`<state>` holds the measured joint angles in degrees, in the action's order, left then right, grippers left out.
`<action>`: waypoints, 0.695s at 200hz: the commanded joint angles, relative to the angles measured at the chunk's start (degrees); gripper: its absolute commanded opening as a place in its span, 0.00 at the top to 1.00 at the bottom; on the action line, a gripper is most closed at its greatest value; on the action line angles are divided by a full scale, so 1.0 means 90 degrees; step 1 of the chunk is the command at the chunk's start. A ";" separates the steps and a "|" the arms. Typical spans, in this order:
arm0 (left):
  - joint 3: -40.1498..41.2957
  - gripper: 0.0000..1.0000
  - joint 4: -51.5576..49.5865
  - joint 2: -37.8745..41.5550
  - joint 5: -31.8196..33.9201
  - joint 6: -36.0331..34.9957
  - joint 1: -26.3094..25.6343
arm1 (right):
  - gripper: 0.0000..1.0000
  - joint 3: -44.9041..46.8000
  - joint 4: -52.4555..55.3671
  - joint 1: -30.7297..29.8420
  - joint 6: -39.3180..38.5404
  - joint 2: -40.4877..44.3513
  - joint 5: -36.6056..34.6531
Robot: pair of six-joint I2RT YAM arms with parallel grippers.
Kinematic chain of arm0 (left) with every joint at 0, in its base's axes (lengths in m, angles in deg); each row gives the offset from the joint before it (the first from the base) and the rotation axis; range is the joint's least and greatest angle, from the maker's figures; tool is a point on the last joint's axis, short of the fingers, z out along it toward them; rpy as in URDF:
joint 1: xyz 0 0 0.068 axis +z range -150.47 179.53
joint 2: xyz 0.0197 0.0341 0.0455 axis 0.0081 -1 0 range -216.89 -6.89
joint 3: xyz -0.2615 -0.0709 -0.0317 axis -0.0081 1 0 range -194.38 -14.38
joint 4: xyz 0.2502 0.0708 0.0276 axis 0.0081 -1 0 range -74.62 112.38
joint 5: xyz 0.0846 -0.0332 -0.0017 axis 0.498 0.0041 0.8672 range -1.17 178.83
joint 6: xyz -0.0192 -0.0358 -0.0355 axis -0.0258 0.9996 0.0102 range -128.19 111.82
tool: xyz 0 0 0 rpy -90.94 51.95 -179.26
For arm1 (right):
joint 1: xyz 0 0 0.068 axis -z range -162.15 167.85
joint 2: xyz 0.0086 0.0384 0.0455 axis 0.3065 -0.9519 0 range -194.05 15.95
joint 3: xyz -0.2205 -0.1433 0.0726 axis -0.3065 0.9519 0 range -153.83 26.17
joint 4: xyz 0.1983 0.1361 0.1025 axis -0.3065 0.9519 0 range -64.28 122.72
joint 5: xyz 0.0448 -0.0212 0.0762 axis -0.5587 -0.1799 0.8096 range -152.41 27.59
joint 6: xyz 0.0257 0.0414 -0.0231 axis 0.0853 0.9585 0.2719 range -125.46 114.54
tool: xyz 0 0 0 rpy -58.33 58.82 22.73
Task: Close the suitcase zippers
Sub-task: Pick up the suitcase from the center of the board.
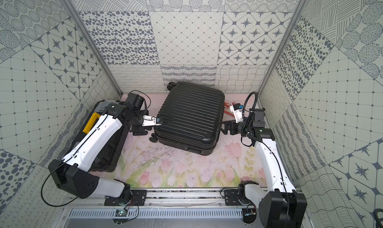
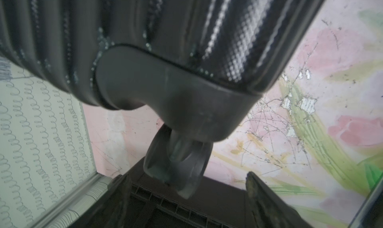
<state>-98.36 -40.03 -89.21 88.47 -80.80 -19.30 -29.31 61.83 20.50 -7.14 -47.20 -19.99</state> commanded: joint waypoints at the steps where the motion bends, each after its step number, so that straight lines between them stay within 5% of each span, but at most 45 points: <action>1: 0.0065 0.13 0.0479 -0.0135 -0.0722 -0.1213 0.0254 | 0.05 0.0103 -0.0273 0.0026 0.0037 0.0188 0.0055; 87: 0.0252 0.19 0.0782 -0.0589 -0.1707 -0.0968 0.0559 | 0.05 0.0232 -0.0273 0.0066 0.0045 0.0269 0.0079; 139: 0.0428 0.55 0.0782 -0.0508 -0.1697 -0.0691 0.0680 | 0.05 0.0311 -0.0244 0.0083 0.0006 0.0290 0.0074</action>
<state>-95.48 -33.56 -94.68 76.93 -88.32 -14.20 -27.19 61.09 20.90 -6.31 -45.94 -19.97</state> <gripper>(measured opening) 0.505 0.953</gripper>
